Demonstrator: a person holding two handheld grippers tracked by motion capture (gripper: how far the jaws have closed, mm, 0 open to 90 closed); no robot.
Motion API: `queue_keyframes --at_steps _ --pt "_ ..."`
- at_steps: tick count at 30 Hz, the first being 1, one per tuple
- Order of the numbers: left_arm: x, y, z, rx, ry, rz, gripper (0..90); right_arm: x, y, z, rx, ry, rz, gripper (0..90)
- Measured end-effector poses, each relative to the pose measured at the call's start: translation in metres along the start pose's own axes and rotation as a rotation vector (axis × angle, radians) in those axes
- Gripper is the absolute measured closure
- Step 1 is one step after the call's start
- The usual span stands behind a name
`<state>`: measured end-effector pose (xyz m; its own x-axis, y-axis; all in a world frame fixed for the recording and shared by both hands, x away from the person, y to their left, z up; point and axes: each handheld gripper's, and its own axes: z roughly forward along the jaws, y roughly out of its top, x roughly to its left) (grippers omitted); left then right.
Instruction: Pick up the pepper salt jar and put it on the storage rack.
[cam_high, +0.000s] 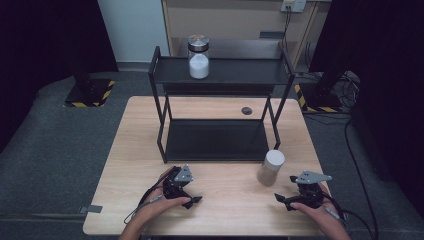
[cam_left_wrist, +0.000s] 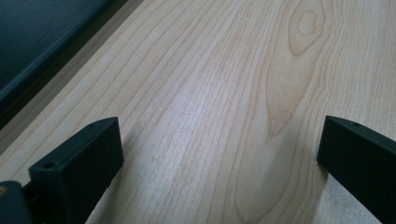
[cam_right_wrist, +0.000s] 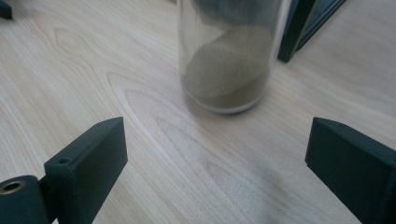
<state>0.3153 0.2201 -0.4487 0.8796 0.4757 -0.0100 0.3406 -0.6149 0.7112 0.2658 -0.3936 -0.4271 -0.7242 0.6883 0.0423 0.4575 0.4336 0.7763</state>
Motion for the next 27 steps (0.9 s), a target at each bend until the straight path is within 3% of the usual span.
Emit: queue_keyframes --at_steps 7,13,27 --pt "-0.002 0.000 0.000 0.000 0.006 -0.004 0.0 -0.006 0.013 -0.009 -0.026 0.032 -0.003 7.3" --pt "-0.003 0.000 -0.001 0.000 0.009 -0.008 0.0 -0.007 0.025 -0.009 -0.054 0.030 -0.014 7.9" --pt "-0.004 0.000 -0.001 0.003 0.011 -0.006 0.0 -0.005 0.038 0.005 -0.090 0.016 -0.018 10.5"
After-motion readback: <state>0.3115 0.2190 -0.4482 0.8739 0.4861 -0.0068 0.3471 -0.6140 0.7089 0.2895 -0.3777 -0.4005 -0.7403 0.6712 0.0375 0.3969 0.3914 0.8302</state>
